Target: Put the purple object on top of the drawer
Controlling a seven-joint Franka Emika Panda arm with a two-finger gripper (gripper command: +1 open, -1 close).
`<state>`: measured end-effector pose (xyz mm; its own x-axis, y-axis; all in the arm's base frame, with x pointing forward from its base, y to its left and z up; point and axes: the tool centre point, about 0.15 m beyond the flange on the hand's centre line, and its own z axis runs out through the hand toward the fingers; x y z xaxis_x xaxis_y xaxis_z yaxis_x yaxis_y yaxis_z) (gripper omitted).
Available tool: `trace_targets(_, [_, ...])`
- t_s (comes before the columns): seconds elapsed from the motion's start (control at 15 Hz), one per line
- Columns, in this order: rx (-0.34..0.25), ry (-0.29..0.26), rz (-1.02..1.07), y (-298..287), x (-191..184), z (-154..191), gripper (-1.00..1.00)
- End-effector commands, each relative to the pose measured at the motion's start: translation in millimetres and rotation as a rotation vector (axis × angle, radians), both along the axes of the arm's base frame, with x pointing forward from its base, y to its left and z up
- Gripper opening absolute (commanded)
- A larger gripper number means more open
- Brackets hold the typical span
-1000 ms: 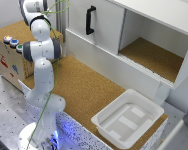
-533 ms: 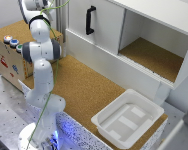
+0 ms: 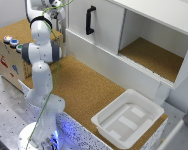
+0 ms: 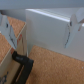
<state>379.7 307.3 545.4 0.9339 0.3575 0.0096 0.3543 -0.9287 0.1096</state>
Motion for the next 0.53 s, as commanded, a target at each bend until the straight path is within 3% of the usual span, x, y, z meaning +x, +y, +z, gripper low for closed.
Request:
trace_targets(0.0, [0.155,-0.07,0.039,-59,-46,-56,1.0])
trace_targets(0.47, [0.208,-0.052,-0.087,-72,-81,-101,1.0])
